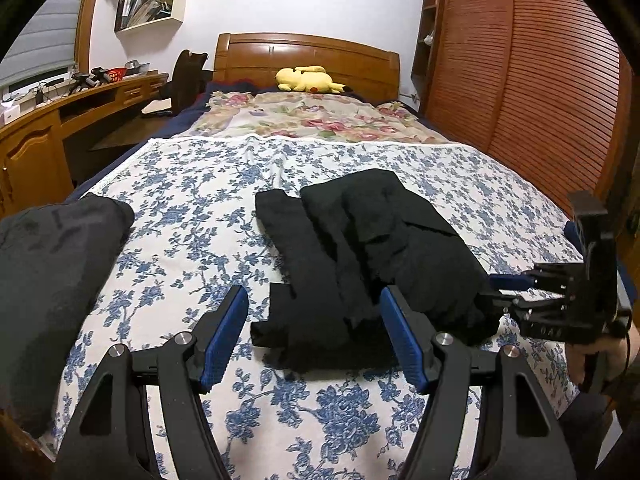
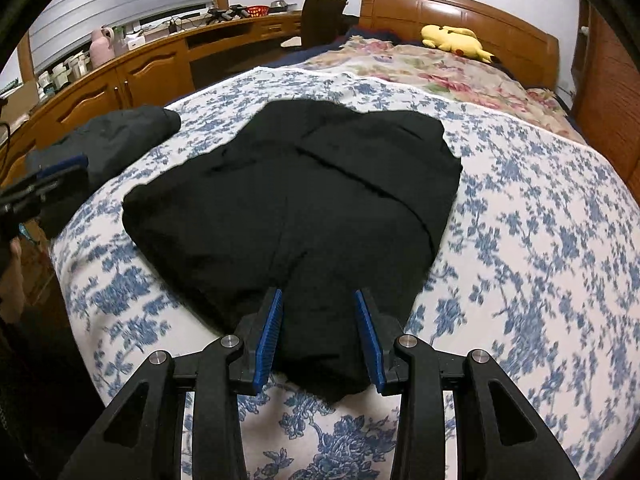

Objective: Fold large clothes

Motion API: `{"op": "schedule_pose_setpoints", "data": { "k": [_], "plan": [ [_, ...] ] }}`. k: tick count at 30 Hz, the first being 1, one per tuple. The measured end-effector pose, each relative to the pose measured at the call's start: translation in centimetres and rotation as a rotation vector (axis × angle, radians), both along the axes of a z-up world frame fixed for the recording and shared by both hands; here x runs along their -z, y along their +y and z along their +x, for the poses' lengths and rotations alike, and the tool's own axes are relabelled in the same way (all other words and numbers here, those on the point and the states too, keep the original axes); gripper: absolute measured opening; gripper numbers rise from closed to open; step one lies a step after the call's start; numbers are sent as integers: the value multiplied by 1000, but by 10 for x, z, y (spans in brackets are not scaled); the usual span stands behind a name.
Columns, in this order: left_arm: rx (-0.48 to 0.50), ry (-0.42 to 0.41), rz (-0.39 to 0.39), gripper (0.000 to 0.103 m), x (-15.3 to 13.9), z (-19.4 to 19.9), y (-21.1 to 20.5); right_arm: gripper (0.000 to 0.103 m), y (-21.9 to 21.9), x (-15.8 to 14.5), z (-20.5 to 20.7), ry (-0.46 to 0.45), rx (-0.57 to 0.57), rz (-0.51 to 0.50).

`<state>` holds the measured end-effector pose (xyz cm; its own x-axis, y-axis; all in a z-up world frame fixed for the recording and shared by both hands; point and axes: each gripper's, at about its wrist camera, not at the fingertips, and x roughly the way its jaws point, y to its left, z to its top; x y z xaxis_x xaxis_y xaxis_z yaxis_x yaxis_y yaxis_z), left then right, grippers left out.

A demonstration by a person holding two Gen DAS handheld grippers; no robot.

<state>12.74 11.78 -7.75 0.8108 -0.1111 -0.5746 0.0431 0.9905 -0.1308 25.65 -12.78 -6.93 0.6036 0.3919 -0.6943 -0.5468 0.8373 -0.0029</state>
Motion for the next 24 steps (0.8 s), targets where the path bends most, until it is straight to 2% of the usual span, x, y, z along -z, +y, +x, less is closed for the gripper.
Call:
{"op": "schedule_pose_setpoints", "data": {
  "k": [14, 16, 22, 24],
  "plan": [
    [44, 57, 0, 69, 15, 23, -29, 40, -10, 14, -7, -12, 5, 46],
    [46, 76, 2, 69, 19, 29, -33, 42, -12, 14, -8, -6, 5, 57],
    [75, 118, -3, 69, 28, 40, -45, 62, -18, 13, -6, 27, 23, 62],
    [86, 121, 0, 69, 29, 41, -48, 66, -22, 13, -5, 48, 25, 71]
  ]
}}
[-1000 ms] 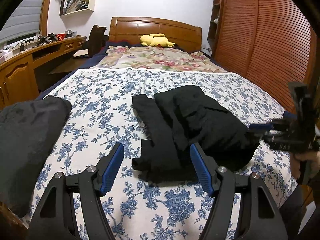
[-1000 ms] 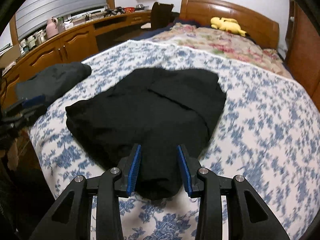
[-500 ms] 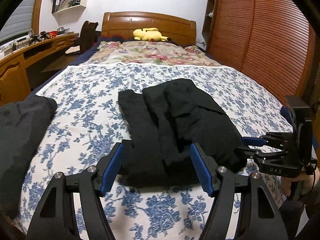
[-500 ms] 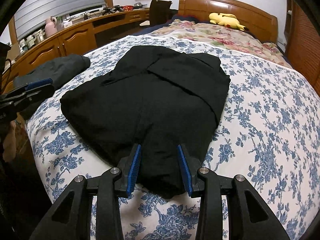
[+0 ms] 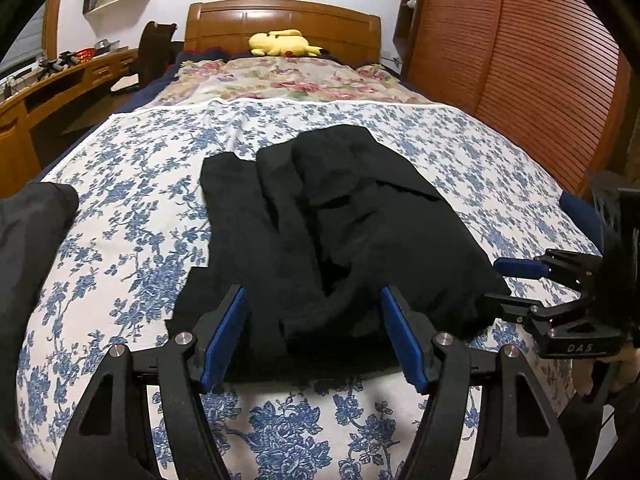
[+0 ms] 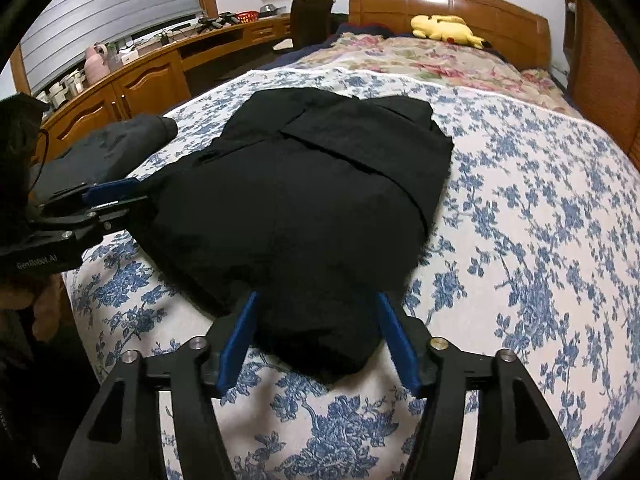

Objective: Fold large clothes

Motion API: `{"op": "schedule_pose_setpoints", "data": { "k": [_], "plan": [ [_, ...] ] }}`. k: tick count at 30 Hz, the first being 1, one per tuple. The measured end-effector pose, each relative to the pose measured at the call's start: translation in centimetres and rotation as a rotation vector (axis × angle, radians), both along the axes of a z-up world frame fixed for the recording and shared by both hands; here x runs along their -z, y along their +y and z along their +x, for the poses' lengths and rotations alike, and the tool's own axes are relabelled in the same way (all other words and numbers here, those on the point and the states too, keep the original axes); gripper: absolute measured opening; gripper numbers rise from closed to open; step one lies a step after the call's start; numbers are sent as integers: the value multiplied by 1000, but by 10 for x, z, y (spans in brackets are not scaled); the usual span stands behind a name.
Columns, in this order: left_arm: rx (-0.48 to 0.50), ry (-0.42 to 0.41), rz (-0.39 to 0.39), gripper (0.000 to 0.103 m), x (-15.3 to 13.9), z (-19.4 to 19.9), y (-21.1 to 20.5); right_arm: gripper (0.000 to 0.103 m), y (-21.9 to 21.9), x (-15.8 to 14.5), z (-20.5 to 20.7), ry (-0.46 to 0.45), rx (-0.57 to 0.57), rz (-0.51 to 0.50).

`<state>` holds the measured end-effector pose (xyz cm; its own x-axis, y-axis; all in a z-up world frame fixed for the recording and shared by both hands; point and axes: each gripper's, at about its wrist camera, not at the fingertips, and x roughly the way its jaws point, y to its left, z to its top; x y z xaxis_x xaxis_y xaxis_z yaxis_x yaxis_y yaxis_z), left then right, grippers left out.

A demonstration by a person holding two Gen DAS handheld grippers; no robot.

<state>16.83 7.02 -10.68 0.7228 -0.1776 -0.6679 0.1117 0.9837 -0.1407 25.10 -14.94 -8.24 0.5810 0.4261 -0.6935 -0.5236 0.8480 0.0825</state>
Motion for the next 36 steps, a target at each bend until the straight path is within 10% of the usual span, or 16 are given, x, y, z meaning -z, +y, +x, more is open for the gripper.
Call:
{"op": "schedule_pose_setpoints", "data": {
  "k": [9, 18, 31, 36],
  "plan": [
    [27, 36, 3, 60, 6, -2, 1, 68, -15, 1, -2, 26, 11, 28],
    [59, 34, -19, 14, 5, -5, -1, 68, -13, 1, -6, 18, 6, 20],
    [-71, -80, -47, 10, -16, -32, 45, 67, -1, -40, -23, -87, -82, 64],
    [-109, -61, -40, 9, -9, -37, 62, 50, 16, -55, -25, -112, -144, 101]
  ]
}}
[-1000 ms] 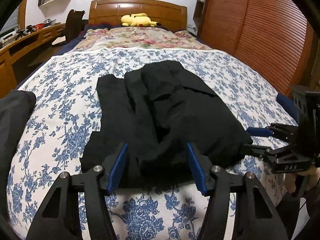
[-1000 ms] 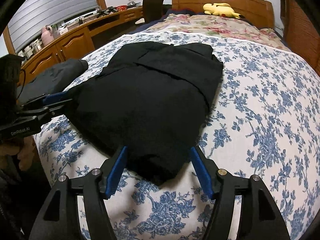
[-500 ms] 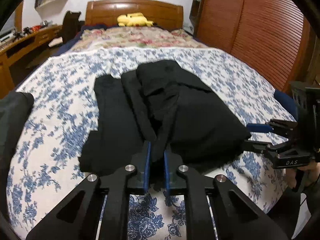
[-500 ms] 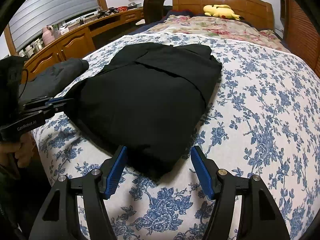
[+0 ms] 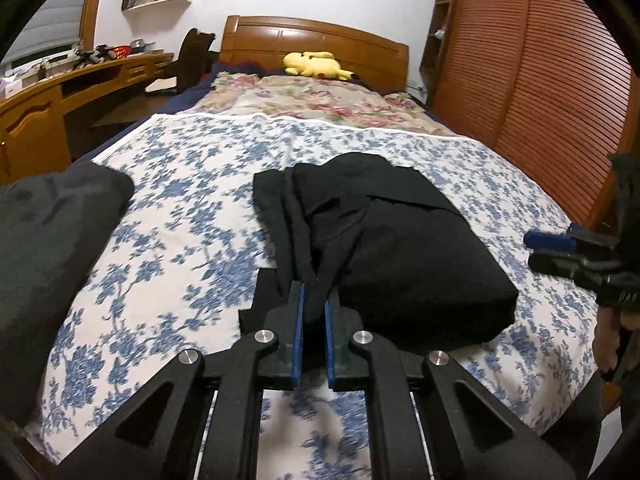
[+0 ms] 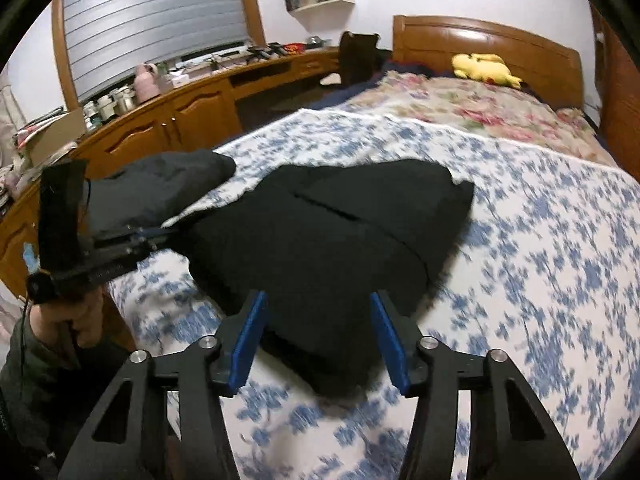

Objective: Fold large clothes

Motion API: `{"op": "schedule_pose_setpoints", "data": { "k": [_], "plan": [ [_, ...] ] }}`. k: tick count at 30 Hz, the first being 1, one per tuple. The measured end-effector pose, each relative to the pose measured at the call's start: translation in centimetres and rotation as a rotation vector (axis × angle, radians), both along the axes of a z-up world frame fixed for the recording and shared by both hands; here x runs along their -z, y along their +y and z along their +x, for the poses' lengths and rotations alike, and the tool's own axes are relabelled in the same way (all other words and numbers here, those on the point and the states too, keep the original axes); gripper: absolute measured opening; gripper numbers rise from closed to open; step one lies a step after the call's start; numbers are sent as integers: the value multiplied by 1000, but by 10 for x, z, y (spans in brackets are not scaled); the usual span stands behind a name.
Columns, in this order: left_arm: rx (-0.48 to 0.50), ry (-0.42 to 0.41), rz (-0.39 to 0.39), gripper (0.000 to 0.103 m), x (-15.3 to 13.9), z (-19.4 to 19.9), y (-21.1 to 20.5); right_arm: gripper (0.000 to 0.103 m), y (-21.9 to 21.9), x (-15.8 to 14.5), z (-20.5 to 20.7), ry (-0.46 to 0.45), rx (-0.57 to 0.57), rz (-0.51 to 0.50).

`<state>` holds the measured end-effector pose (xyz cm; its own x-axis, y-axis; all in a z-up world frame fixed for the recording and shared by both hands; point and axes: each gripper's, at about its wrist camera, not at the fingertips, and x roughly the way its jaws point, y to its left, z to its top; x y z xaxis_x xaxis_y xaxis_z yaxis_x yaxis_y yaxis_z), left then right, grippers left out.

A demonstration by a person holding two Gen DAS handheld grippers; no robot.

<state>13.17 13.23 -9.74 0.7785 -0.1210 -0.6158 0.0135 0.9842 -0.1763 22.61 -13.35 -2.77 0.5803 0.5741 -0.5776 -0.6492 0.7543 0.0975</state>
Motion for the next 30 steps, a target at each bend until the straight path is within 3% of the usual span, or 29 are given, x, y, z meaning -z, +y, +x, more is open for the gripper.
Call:
{"op": "schedule_pose_setpoints", "data": {
  "k": [3, 9, 14, 20, 26, 30],
  "plan": [
    [0, 16, 12, 9, 4, 0, 1, 42, 10, 4, 5, 0, -22, -16],
    [8, 42, 28, 9, 11, 3, -2, 42, 20, 53, 29, 100, -37, -102],
    [15, 40, 60, 9, 10, 3, -10, 41, 15, 75, 42, 139, -55, -77],
    [8, 34, 93, 9, 9, -1, -15, 41, 21, 71, 42, 122, -54, -123],
    [-3, 22, 88, 10, 3, -6, -14, 41, 11, 54, 30, 80, -49, -100],
    [-12, -2, 89, 27, -4, -11, -13, 41, -4, 42, 35, 45, -7, -80]
  ]
}}
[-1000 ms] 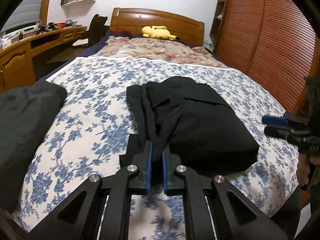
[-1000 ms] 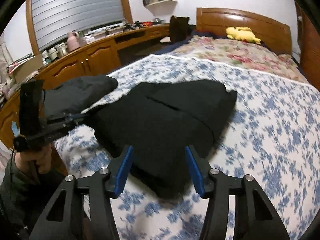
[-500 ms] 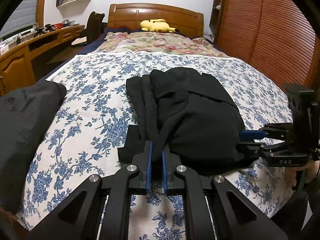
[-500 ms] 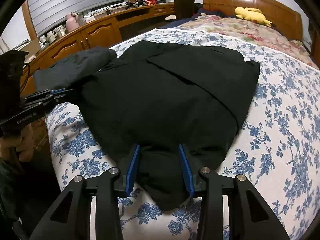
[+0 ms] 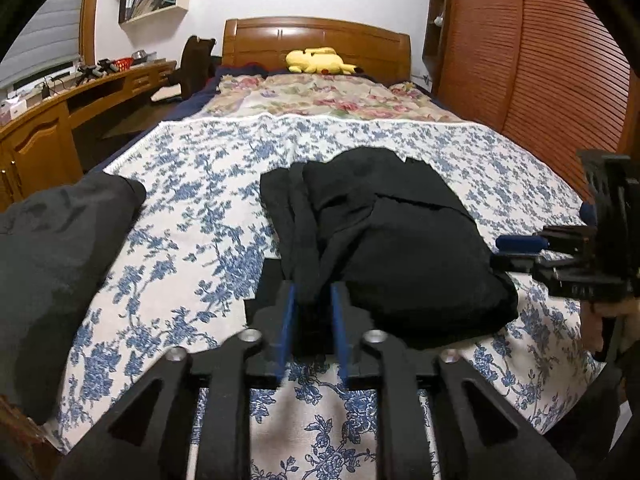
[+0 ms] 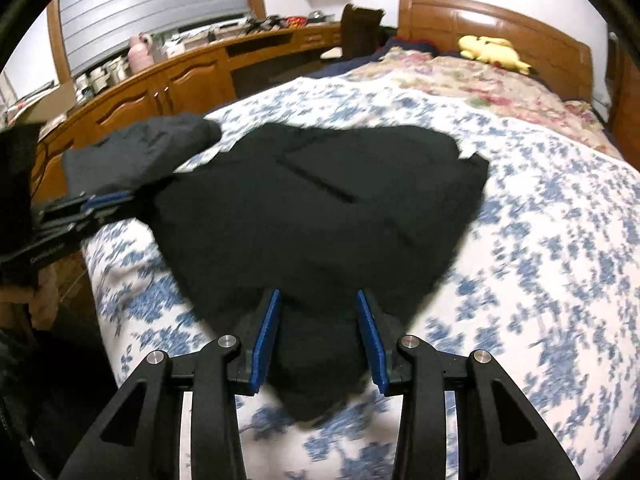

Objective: Fold large clothes

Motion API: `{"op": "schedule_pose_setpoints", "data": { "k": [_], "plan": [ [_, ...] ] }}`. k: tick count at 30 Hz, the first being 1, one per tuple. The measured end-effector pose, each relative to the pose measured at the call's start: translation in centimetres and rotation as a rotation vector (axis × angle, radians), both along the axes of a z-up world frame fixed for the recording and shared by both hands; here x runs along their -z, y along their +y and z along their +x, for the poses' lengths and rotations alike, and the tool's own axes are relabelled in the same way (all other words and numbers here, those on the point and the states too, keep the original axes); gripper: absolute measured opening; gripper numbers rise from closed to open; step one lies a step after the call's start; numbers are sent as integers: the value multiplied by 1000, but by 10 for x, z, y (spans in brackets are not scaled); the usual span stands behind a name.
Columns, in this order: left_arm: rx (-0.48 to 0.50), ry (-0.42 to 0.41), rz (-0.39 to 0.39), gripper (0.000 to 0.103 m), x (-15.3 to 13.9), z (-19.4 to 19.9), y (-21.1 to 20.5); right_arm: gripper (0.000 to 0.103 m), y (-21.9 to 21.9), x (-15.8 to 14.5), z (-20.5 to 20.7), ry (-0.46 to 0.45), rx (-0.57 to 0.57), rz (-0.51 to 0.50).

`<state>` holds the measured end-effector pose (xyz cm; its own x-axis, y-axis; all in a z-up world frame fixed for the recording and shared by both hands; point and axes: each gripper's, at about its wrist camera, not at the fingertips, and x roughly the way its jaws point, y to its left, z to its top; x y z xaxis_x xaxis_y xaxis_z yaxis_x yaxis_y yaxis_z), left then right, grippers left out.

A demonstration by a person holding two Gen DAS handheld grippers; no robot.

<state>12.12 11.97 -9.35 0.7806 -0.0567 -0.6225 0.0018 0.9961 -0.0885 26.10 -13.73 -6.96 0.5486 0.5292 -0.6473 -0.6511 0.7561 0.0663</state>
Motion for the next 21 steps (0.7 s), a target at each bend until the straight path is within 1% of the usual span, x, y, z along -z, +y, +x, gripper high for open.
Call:
{"op": "schedule_pose_setpoints", "data": {
  "k": [2, 3, 5, 6, 7, 9, 10, 12, 16, 18, 20, 21],
  "plan": [
    [11, -20, -17, 35, -5, -4, 1, 41, -5, -4, 6, -8, 18, 2],
    [17, -26, -22, 38, -7, -5, 1, 41, -7, -6, 11, -8, 25, 0],
    [18, -25, -16, 38, -8, -5, 1, 41, -7, -7, 19, -15, 32, -7],
    [19, -24, -12, 42, -8, -6, 2, 41, -6, -8, 23, -19, 30, -13],
    [16, -22, -8, 52, -7, -6, 2, 41, -2, -9, 27, -20, 24, -21],
    [1, -23, -2, 66, -6, -8, 6, 41, 8, -10, 32, -27, 2, -37],
    [-2, -27, -7, 69, -6, -9, 9, 41, 14, -11, 34, -30, -13, -39],
    [-17, -27, -14, 71, -6, -10, 15, 41, 31, -13, 35, -35, -62, -34],
    [-72, -9, -9, 71, 1, -11, 29, 41, 69, -13, 35, -35, -168, -12],
    [-97, 0, -6, 71, 4, -10, 36, 41, 88, -12, 34, -22, -231, -13],
    [-112, 10, -5, 71, 7, -10, 40, 41, 111, -3, 34, 11, -281, -76],
    [-115, 15, -6, 71, 8, -9, 41, 41, 119, 4, 35, 30, -285, -118]
  ]
}}
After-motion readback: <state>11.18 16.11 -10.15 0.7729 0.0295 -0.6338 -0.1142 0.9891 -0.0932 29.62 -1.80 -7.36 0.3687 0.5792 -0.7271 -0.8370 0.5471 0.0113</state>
